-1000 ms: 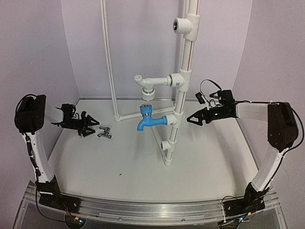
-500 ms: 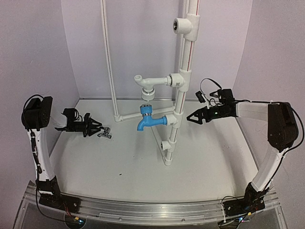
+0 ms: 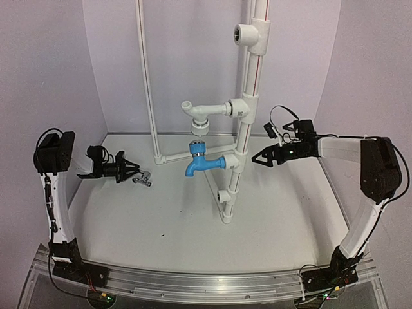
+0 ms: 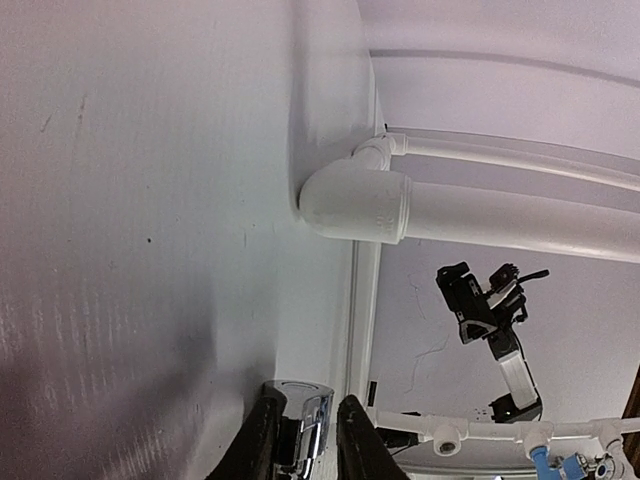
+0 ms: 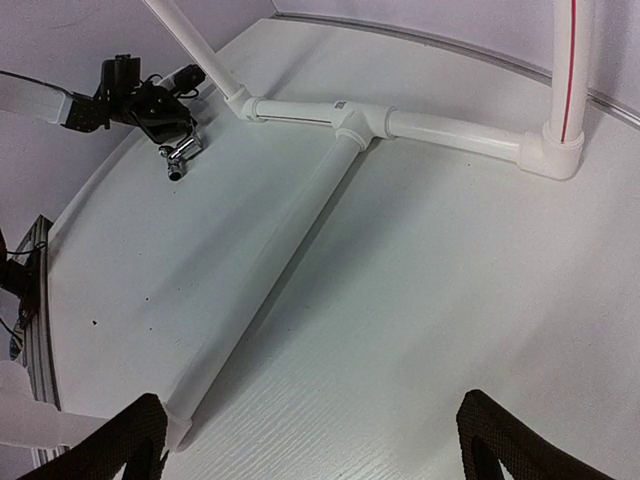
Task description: Install the water faucets
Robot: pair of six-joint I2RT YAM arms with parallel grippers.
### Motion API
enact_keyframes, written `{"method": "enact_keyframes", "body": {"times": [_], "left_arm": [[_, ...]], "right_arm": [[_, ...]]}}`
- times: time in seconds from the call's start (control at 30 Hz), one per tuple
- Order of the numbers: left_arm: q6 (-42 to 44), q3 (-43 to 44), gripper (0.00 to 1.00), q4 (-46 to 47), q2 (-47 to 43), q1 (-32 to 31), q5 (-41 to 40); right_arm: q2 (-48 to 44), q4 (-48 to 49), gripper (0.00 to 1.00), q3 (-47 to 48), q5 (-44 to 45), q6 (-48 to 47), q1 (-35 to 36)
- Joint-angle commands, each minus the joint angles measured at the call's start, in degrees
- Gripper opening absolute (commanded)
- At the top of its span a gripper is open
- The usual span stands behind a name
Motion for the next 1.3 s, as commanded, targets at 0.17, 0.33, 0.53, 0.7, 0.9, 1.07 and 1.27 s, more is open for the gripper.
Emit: {"method": "enact_keyframes", "body": {"times": [0.17, 0.33, 0.53, 0.7, 0.9, 1.07, 1.27], "left_arm": [[-0.84, 0.21, 0.20, 1.36, 0.27, -2.00, 0.51], [1.59, 1.19, 0.20, -2.72, 1.47, -2.33, -0.33], [6.21, 3.69, 0.17, -9.72, 2.55, -3.22, -1.45], [11.16, 6.67, 0.13, -16.88, 2.04, -4.21, -2.48], [12.27, 7.98, 0.00, -19.96, 1.83, -4.22, -3.84], [6.48, 3.03, 0.00, -12.45, -3.02, -4.22, -3.18], [-4.26, -4.93, 0.00, 0.24, -15.39, -7.35, -8.87]], "right_arm": [[0.78, 0.25, 0.98, 2.42, -1.29, 0.66, 0.01], [0.68, 0.25, 0.98, 2.88, -1.46, 0.76, 0.02], [0.24, 0.15, 0.98, 3.03, -1.29, 0.75, 0.04], [0.19, 0.07, 0.98, 3.07, -1.12, 0.59, 0.12], [0.12, -0.01, 0.98, 3.35, -1.08, 0.67, 0.28], [-0.31, -0.10, 0.98, 3.27, -1.23, 0.78, 0.66], [-0.17, -0.10, 0.98, 4.97, -2.19, 2.23, 2.49]]}}
